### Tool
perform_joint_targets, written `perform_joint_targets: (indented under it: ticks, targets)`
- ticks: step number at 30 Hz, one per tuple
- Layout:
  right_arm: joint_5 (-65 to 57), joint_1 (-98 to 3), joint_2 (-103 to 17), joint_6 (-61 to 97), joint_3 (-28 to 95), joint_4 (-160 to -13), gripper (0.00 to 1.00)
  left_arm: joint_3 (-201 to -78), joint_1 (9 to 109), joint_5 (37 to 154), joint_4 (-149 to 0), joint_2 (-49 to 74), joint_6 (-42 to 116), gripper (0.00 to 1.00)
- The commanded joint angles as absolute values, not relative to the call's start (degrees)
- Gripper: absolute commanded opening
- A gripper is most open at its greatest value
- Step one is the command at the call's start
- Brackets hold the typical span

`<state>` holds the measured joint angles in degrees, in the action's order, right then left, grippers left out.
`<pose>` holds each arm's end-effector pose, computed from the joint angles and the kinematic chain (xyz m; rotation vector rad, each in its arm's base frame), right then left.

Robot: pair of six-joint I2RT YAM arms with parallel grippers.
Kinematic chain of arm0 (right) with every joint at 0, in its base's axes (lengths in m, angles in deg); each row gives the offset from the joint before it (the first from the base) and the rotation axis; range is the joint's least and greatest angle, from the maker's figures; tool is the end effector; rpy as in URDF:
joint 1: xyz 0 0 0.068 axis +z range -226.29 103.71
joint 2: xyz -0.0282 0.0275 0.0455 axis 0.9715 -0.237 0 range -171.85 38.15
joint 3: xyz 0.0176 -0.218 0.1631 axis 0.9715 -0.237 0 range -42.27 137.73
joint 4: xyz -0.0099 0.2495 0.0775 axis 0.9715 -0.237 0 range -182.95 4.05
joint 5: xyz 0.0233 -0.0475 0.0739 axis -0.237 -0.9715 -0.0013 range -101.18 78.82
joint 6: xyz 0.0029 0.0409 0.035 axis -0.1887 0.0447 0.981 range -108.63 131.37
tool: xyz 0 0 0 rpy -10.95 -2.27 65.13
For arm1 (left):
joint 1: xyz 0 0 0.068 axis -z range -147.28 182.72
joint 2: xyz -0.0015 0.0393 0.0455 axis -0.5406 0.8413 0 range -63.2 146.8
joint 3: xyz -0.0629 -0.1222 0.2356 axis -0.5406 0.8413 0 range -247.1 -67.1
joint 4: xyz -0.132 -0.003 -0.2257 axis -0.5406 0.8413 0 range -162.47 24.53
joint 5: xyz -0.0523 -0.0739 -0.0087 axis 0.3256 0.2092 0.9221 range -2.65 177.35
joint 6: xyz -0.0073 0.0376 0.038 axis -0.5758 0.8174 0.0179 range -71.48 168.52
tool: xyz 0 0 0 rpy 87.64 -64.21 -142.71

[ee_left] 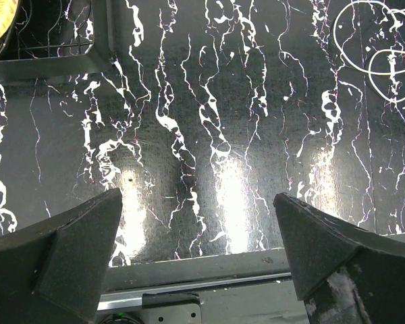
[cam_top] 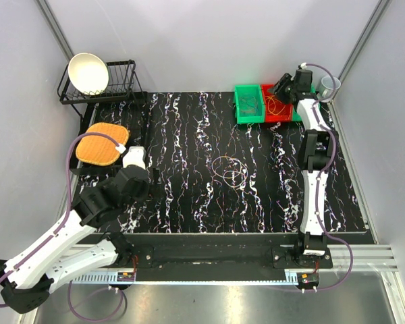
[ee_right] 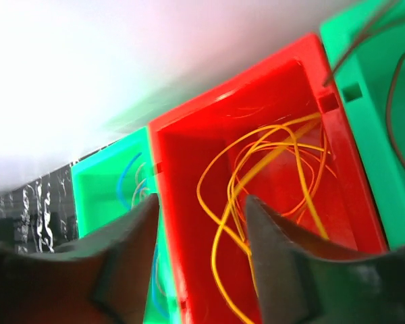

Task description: Untangle the cables

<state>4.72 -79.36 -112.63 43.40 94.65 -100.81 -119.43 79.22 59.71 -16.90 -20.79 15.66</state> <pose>0.5973 -0.0223 0.1901 0.4672 2.0530 0.5945 0.1014 -0.0828 0.3174 0.0431 2.2614 -0.1595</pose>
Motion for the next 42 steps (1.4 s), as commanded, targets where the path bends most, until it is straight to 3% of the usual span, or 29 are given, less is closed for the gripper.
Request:
perform_joint_targets:
  ticks: [1, 7, 15, 27, 34, 42]
  targets:
    - [2.2, -79.5, -104.0, 39.4, 98.1, -105.5, 0.66, -119.4, 79.0, 58.4, -19.5, -21.5, 15.7, 0.99]
    - [0.4, -79.1, -94.8, 39.6, 90.7, -112.3, 0.72, -119.6, 79.0, 59.0, -19.6, -20.5, 15.7, 0.99]
    - [-2.6, -74.3, -73.8, 35.4, 64.6, -111.0, 0.73, -118.9, 79.4, 62.6, -22.8, -17.9, 15.6, 0.99]
    - [0.1, -62.7, -45.5, 36.1, 28.3, -108.9, 0.75, -120.7, 86.3, 64.9, -35.4, -1.2, 13.2, 0.97]
    - [5.7, -58.6, -38.8, 41.1, 12.3, -103.0, 0.74, -122.1, 86.5, 65.7, -38.5, 3.5, 12.9, 0.97]
    - [9.3, -58.4, -44.5, 41.8, 8.7, -97.4, 0.70, -121.9, 86.5, 66.2, -39.8, 3.9, 12.3, 0.97]
